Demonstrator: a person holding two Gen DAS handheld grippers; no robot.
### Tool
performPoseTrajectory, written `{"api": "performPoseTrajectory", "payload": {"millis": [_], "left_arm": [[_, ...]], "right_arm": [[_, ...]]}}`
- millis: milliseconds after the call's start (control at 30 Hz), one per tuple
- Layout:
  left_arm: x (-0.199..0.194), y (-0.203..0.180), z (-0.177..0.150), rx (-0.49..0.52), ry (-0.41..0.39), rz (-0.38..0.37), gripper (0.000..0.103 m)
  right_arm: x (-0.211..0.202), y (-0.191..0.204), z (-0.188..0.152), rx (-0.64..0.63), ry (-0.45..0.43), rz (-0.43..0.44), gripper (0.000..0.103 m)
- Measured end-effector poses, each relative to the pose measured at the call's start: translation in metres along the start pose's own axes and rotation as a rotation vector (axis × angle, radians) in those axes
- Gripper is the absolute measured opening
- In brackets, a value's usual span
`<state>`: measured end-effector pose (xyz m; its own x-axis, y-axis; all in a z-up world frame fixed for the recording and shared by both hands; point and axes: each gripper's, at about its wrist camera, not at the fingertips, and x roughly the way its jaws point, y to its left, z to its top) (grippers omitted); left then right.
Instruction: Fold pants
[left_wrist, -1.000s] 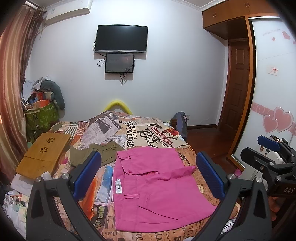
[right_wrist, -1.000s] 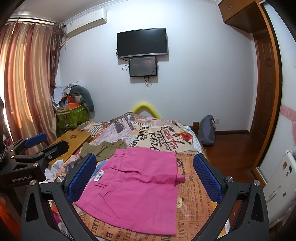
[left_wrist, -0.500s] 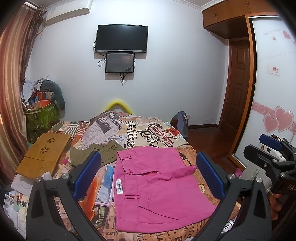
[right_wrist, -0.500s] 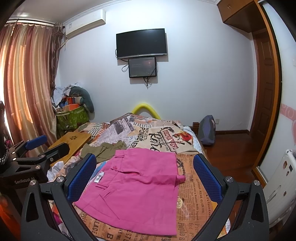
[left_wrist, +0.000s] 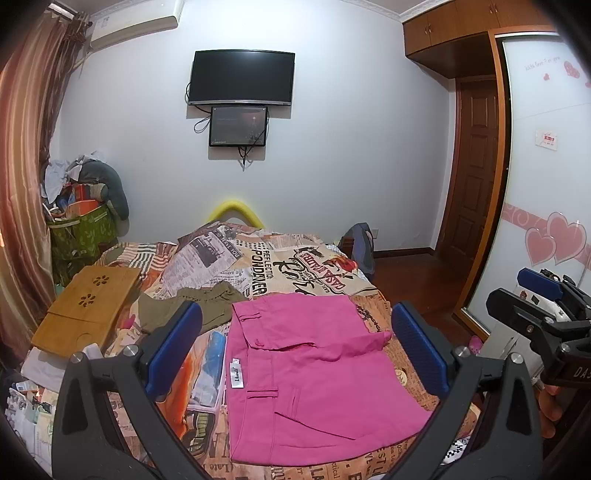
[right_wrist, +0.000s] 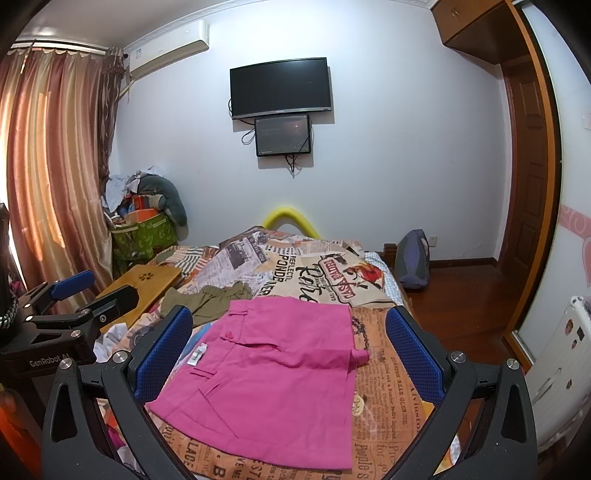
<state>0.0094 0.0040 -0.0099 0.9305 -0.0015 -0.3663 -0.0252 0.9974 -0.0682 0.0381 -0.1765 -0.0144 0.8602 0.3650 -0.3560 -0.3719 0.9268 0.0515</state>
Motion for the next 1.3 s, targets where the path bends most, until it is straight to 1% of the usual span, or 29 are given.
{"api": "performPoseTrajectory", "payload": {"millis": [333,833,1033,1200,1300], "left_arm": [[0.0,0.0,0.002,0.001,0.002,-0.002,0.103],[-0.003,0.001,0.008,-0.003,-0.02,0.01,0.103],[-0.001,0.001,0.007,-0.003,-0.022,0.015,0.103],[0.017,0.006,0.005,-0.015,0.016,0.01,0.103],[0.04,0.012,0.002,-0.007,0.07,0.013,0.103]], "right_arm": [[0.001,0.0,-0.002,0.004,0.007,0.002,0.103],[0.0,0.002,-0.003,0.007,-0.01,0.007,0.103],[0.004,0.0,-0.006,0.003,-0.001,-0.01,0.103],[0.023,-0.014,-0.014,0.026,0.04,-0.049,0.103],[0.045,-0.029,-0.028,0.033,0.1,-0.046,0.103]]}}
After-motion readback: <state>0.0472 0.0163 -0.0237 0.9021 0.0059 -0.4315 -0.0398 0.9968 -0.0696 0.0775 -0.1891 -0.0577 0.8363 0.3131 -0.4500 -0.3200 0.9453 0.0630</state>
